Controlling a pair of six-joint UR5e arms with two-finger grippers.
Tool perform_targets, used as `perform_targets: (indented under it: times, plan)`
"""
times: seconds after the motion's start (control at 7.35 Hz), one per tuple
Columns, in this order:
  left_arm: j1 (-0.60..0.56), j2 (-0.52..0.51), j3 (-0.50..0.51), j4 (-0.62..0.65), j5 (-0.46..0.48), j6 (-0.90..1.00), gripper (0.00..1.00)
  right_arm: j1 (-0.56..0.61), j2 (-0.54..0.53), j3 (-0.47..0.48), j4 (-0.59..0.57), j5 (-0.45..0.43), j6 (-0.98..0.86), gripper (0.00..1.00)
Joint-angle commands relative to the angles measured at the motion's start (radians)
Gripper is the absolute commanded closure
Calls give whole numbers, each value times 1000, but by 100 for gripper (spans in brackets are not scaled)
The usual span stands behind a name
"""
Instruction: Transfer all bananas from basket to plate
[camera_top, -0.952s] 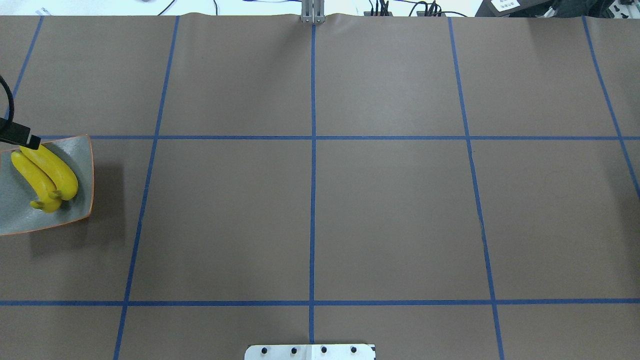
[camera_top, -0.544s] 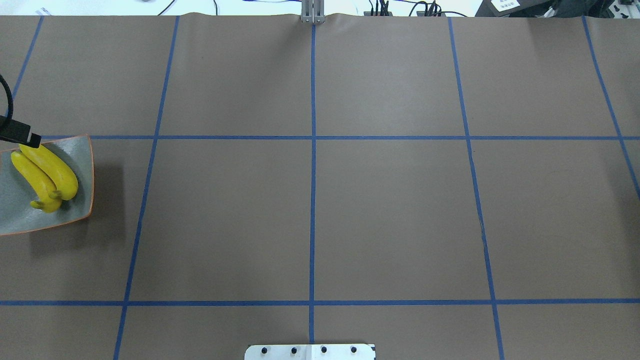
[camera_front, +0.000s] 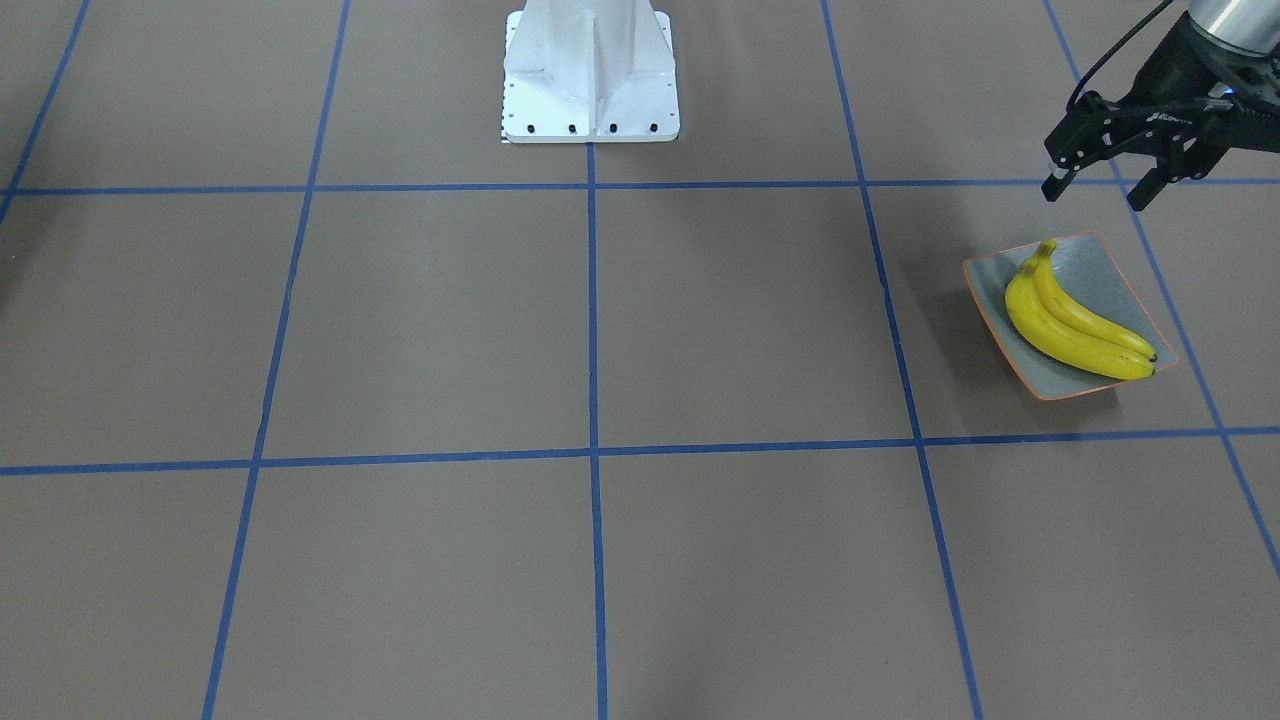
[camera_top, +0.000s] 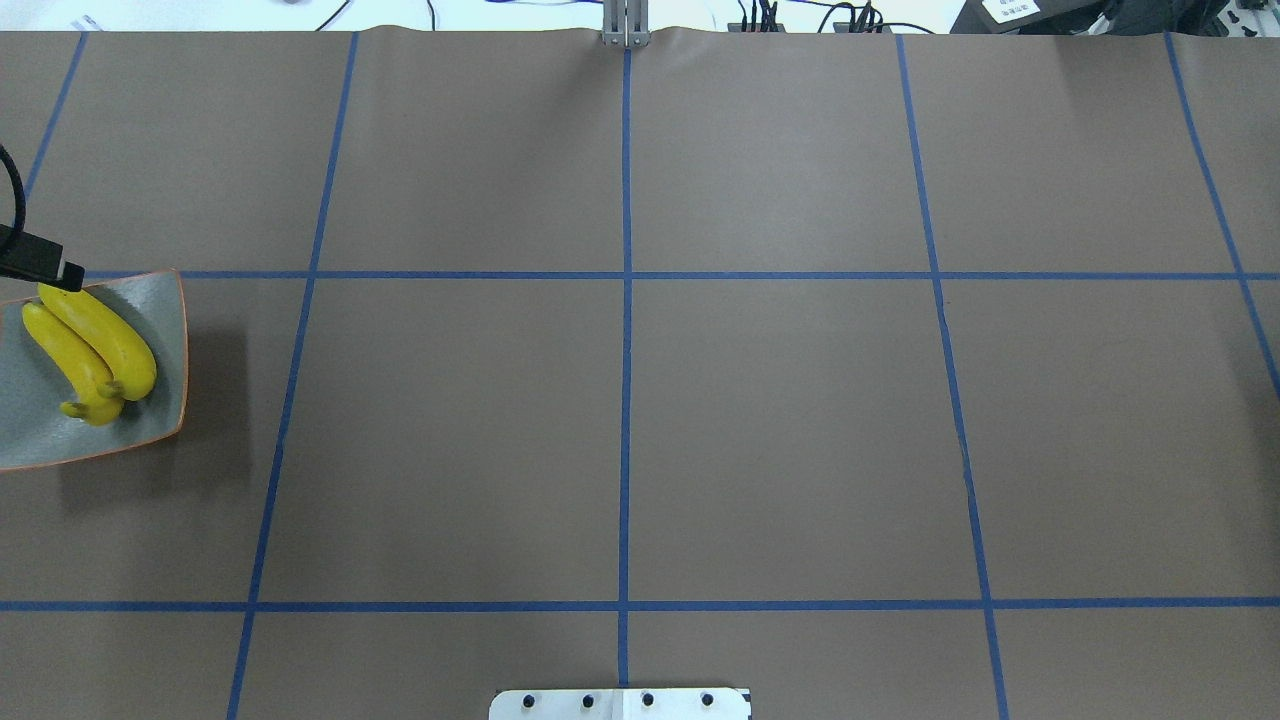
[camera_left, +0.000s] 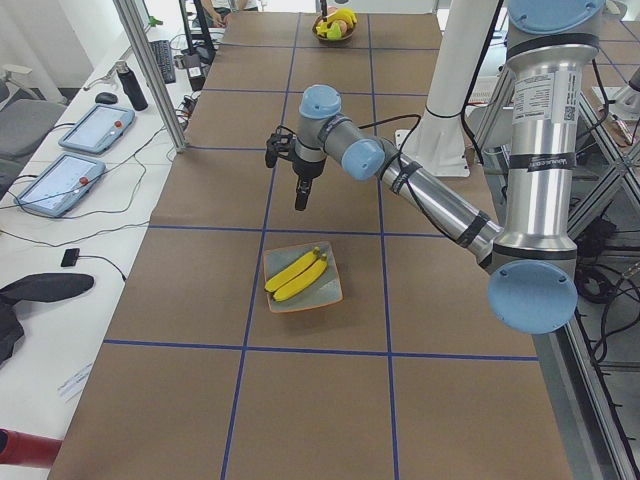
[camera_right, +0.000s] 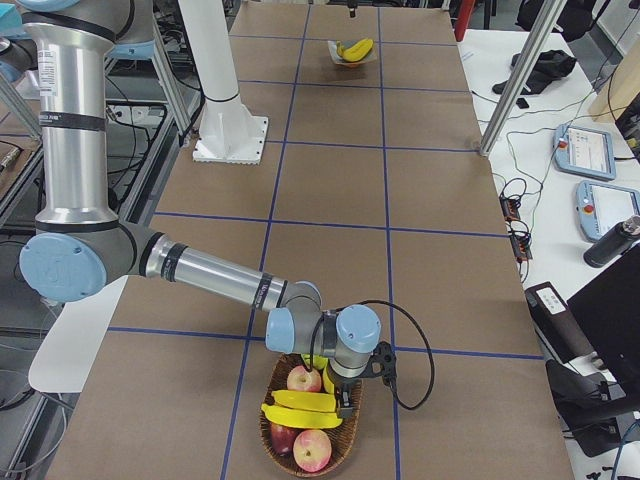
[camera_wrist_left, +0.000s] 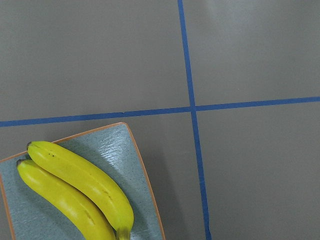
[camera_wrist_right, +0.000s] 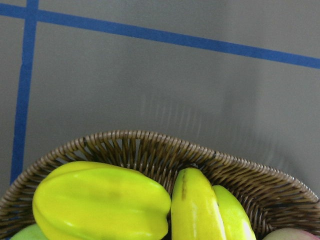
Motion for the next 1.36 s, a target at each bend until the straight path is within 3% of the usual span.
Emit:
perform_targets:
  times: [0.0, 0.68, 1.22]
  plan:
    - [0, -2, 1, -1, 0, -6, 0, -1, 1, -24, 1, -1, -32, 9]
    - [2, -4, -2, -2, -2, -6, 0, -1, 0, -35, 1, -4, -43, 17]
    - [3, -13, -5, -5, -2, -63, 0, -1, 1, -50, 1, -6, -61, 17]
